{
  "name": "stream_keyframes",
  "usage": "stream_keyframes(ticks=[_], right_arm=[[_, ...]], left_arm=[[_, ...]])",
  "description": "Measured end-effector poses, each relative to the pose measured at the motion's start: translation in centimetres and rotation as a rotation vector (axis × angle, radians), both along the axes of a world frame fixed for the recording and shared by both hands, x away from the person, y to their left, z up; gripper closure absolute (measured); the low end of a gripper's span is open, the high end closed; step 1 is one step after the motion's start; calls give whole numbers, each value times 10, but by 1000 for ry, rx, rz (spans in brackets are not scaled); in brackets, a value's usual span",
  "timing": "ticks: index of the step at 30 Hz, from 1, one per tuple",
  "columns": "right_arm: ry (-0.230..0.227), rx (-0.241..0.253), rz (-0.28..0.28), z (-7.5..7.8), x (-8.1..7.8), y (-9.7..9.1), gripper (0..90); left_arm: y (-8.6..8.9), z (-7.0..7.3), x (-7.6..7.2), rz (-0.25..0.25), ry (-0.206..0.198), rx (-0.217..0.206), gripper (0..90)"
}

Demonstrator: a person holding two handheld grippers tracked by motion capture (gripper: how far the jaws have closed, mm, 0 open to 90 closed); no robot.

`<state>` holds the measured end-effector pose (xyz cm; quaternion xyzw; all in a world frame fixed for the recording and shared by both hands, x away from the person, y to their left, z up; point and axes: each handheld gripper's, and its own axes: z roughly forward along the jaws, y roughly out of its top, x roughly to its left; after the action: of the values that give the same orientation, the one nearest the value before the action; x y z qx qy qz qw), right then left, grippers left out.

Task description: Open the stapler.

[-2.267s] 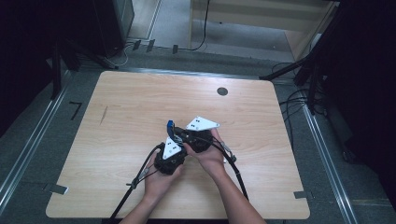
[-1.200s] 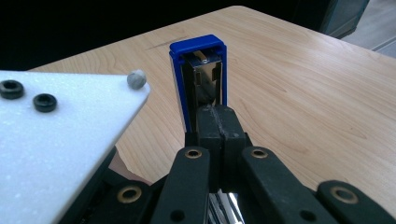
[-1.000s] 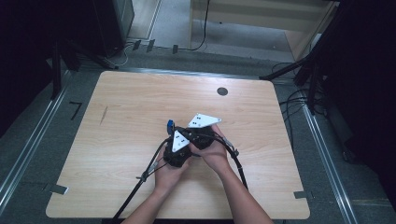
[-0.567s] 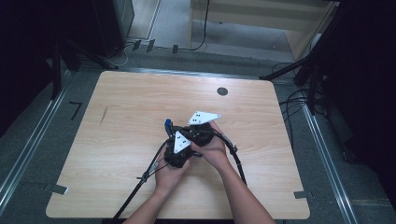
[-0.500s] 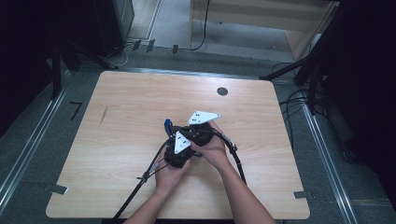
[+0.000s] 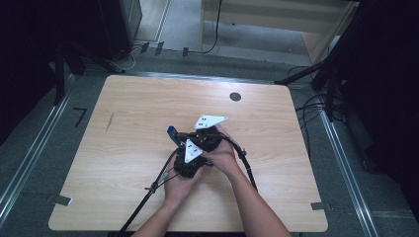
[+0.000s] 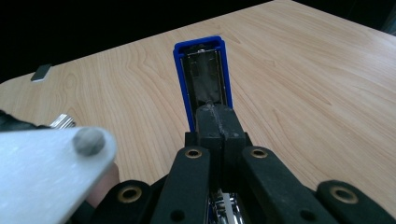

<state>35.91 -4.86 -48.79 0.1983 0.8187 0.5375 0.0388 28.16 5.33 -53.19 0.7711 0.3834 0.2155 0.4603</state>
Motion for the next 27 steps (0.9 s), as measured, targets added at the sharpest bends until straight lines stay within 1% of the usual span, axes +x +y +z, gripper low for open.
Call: stream_keyframes(ticks=[4,5,7,8,10,12,14,16,17,18,19,22,24,27], right_arm=[[22,8,25,-2,5,2,900],[27,-4,27,-2,6,3,900],[22,-59,36,-6,6,6,900],[18,-69,38,-8,7,7,900],[39,-56,38,-9,9,6,900],[40,-63,45,-8,10,7,900],[41,-82,48,-7,10,9,900],[33,-123,55,-6,11,13,900],[43,-137,59,-6,12,15,900],[48,-140,62,-6,13,16,900],[62,-146,62,-5,14,17,900],[72,-164,67,-4,16,20,900],[84,-192,66,-3,18,25,900],[89,-220,69,-3,19,29,900]], left_arm=[[0,0,0,-1,0,-3,900],[0,0,0,0,1,-6,900],[0,0,0,0,1,-7,900],[0,0,0,0,1,-5,900],[0,0,0,-1,2,-6,900],[0,0,0,-3,4,-9,900],[0,0,0,-2,3,-6,900],[1,0,0,-2,6,-8,900],[1,0,0,-1,6,-8,900],[1,0,0,0,5,-6,900],[1,0,0,0,3,-3,900],[1,0,0,-1,9,-9,900],[2,0,0,5,15,-13,900],[3,0,1,9,18,-16,900]])
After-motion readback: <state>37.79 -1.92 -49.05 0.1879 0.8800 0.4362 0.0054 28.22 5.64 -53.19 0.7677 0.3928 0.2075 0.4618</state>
